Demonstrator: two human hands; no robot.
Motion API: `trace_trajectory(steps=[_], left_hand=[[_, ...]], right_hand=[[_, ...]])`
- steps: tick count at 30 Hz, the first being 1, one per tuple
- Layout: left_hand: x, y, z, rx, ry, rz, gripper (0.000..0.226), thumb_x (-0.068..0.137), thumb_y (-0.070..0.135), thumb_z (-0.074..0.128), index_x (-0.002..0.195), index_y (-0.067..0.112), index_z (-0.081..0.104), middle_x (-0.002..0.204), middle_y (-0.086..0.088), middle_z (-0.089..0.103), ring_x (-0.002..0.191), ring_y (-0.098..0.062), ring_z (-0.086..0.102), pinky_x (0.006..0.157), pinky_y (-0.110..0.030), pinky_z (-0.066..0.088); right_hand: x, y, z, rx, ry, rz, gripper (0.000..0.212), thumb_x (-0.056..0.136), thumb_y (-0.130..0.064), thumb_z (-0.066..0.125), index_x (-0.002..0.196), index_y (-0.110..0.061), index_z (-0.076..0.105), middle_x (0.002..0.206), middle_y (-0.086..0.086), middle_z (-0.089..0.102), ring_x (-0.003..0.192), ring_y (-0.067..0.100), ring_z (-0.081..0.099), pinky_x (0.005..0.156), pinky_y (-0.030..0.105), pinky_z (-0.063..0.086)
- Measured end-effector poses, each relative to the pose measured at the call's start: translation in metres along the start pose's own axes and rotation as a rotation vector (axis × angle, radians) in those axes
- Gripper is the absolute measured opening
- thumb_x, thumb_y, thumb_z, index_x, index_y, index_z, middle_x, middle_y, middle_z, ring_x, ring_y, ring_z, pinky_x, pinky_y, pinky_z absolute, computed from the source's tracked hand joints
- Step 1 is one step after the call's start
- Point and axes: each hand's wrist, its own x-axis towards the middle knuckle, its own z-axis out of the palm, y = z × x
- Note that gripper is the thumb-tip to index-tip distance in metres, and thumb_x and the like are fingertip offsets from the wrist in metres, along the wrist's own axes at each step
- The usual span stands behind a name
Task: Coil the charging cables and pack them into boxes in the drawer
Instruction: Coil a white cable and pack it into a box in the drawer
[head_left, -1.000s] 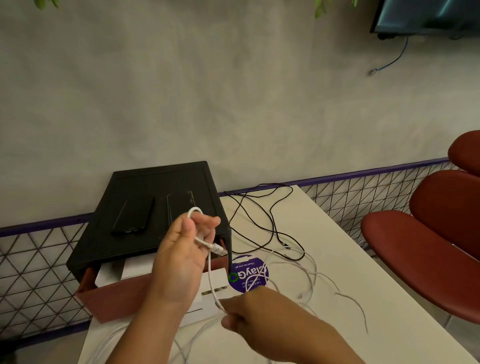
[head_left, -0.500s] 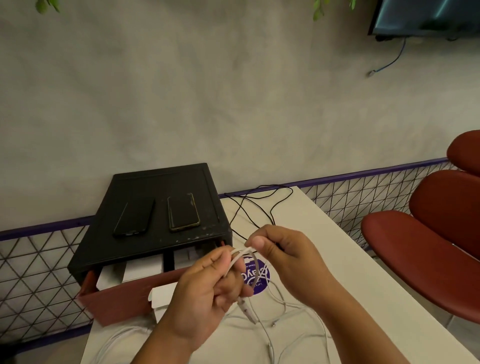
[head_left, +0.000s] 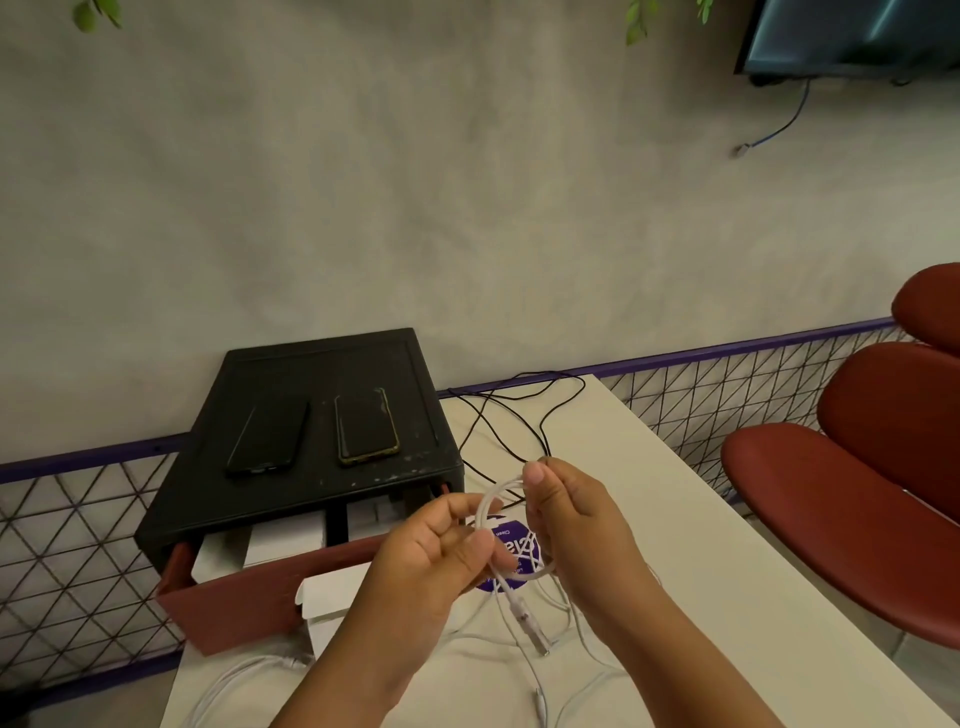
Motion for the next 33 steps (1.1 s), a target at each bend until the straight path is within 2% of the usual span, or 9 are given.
trace_trajectory(steps=[3, 6, 10, 12, 19, 22, 26, 29, 33], left_hand=[[-0.003, 0.002, -0.001, 0.044, -0.032, -0.028, 0.029, 0.074, 0.031, 0.057, 0.098, 0.016, 0.064, 0.063, 0.005, 0.064, 0.064, -0.006, 0.060, 0.059, -0.016, 0.043], [-0.003, 0.005, 0.000, 0.128, -0.022, -0.027, 0.010, 0.085, 0.007, 0.060, 0.091, 0.014, 0.064, 0.066, 0.006, 0.068, 0.062, -0.001, 0.061, 0.052, -0.011, 0.041], [0.000, 0.004, -0.005, 0.400, 0.070, 0.080, 0.019, 0.088, 0.006, 0.057, 0.087, 0.022, 0.066, 0.075, 0.014, 0.071, 0.074, -0.004, 0.067, 0.061, -0.012, 0.047], [0.001, 0.004, -0.007, 0.478, 0.101, 0.126, 0.018, 0.090, 0.010, 0.055, 0.087, 0.022, 0.067, 0.072, 0.016, 0.069, 0.070, -0.001, 0.065, 0.058, -0.012, 0.047], [0.002, 0.013, -0.002, 0.141, 0.120, 0.140, 0.023, 0.092, 0.013, 0.052, 0.074, 0.015, 0.067, 0.071, 0.000, 0.067, 0.066, -0.006, 0.059, 0.070, -0.024, 0.052], [-0.001, 0.015, 0.002, 0.070, 0.160, 0.145, 0.025, 0.093, 0.013, 0.048, 0.077, 0.017, 0.067, 0.073, 0.001, 0.069, 0.066, -0.006, 0.058, 0.075, -0.031, 0.052], [-0.003, 0.015, 0.008, 0.041, 0.211, 0.141, 0.031, 0.094, 0.012, 0.042, 0.078, 0.020, 0.067, 0.075, 0.000, 0.070, 0.066, -0.008, 0.057, 0.077, -0.033, 0.051], [-0.003, 0.016, 0.009, -0.052, 0.219, 0.093, 0.032, 0.094, 0.012, 0.041, 0.077, 0.021, 0.067, 0.071, -0.003, 0.070, 0.064, -0.009, 0.056, 0.073, -0.030, 0.047], [-0.006, 0.018, 0.012, -0.205, 0.195, 0.049, 0.025, 0.093, 0.014, 0.040, 0.083, 0.011, 0.063, 0.064, -0.004, 0.066, 0.059, -0.009, 0.054, 0.071, -0.028, 0.044]], right_hand=[[0.000, 0.001, 0.000, -0.013, 0.002, 0.006, 0.033, 0.096, -0.035, 0.039, 0.068, -0.019, 0.049, 0.062, 0.000, 0.050, 0.065, 0.017, 0.053, 0.062, 0.029, 0.044], [0.000, 0.001, 0.000, -0.018, 0.002, 0.006, 0.034, 0.096, -0.035, 0.039, 0.068, -0.019, 0.050, 0.061, -0.001, 0.050, 0.065, 0.018, 0.054, 0.062, 0.029, 0.043], [0.000, 0.003, -0.001, -0.009, -0.010, 0.023, 0.035, 0.095, -0.038, 0.039, 0.065, -0.023, 0.048, 0.050, -0.009, 0.049, 0.060, 0.012, 0.049, 0.057, 0.025, 0.040], [0.000, 0.003, -0.001, 0.037, -0.015, 0.041, 0.035, 0.095, -0.038, 0.039, 0.065, -0.021, 0.049, 0.053, -0.007, 0.049, 0.063, 0.015, 0.050, 0.059, 0.026, 0.041], [-0.006, 0.008, 0.005, 0.101, -0.066, -0.058, 0.036, 0.086, -0.053, 0.038, 0.062, -0.030, 0.050, 0.052, -0.013, 0.051, 0.051, 0.002, 0.046, 0.049, 0.013, 0.036], [-0.006, 0.009, 0.007, 0.021, -0.005, -0.155, 0.035, 0.087, -0.055, 0.033, 0.065, -0.033, 0.050, 0.059, -0.015, 0.056, 0.055, 0.001, 0.052, 0.053, 0.014, 0.039], [-0.005, 0.008, 0.011, -0.038, 0.077, -0.270, 0.044, 0.079, -0.074, 0.025, 0.067, -0.042, 0.052, 0.065, -0.020, 0.058, 0.061, 0.001, 0.056, 0.051, 0.011, 0.041], [-0.006, 0.009, 0.011, -0.078, 0.117, -0.255, 0.035, 0.081, -0.059, 0.026, 0.068, -0.033, 0.046, 0.063, -0.017, 0.058, 0.064, 0.009, 0.058, 0.050, 0.012, 0.042], [-0.009, 0.006, 0.013, -0.116, 0.131, -0.215, 0.029, 0.080, -0.050, 0.027, 0.069, -0.029, 0.044, 0.059, -0.007, 0.053, 0.059, 0.015, 0.057, 0.053, 0.025, 0.047]])
